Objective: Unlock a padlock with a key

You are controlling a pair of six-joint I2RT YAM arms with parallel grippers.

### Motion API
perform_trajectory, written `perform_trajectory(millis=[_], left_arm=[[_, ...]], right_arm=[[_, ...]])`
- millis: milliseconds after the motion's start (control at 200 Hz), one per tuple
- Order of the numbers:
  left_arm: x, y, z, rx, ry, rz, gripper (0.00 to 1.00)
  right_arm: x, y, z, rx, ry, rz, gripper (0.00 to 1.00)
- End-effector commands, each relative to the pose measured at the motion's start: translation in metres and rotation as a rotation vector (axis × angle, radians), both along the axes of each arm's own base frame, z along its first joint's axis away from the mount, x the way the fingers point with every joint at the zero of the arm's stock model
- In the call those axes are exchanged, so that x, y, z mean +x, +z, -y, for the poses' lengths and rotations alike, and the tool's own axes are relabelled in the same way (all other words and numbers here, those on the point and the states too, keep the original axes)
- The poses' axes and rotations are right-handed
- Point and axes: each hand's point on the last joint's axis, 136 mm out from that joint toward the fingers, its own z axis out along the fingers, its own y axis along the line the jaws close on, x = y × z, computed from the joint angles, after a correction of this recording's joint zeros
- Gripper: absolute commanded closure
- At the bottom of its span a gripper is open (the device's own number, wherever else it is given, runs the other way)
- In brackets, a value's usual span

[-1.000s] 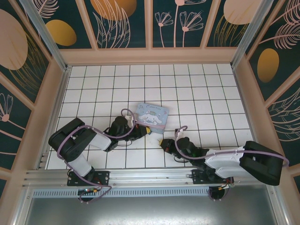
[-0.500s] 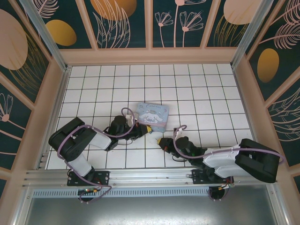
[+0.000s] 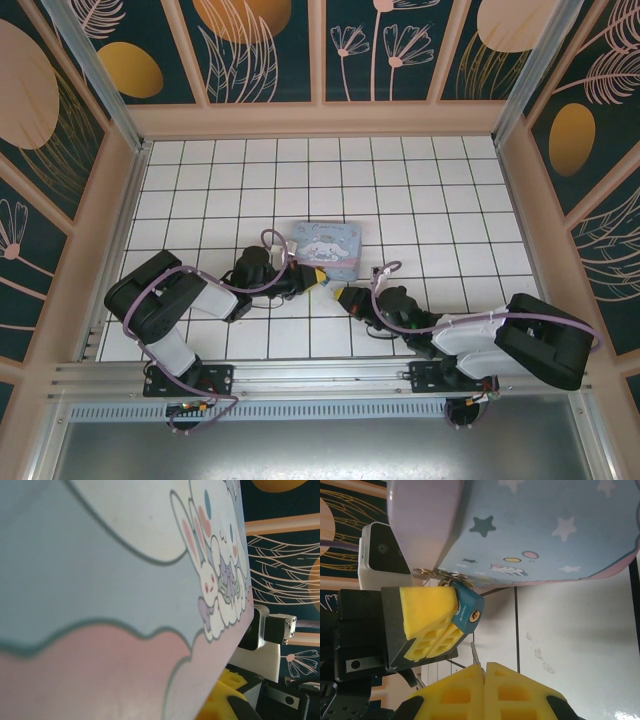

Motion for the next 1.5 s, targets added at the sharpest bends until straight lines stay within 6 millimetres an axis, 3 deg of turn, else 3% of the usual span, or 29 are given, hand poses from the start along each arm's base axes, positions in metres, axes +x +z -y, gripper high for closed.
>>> perform_trajectory(millis=[0, 661, 1496], left_arm=[[0.003, 0.025, 0.007, -0.075, -0.027, 0.041, 1.0], [0.002, 0.034, 0.007, -0.097, -0.027, 0.053, 1.0], [0.002, 0.03, 0.006, -0.088, -0.024, 0.054, 1.0]], right_arm=[[0.002, 0.014, -0.002, 0.053, 0.011, 0.028, 1.0], [0.007, 0.004, -0.002, 0.036, -0.011, -0.008, 1.0], [0.014, 0.015, -0.01, 0.044, -0.004, 0.014, 1.0]])
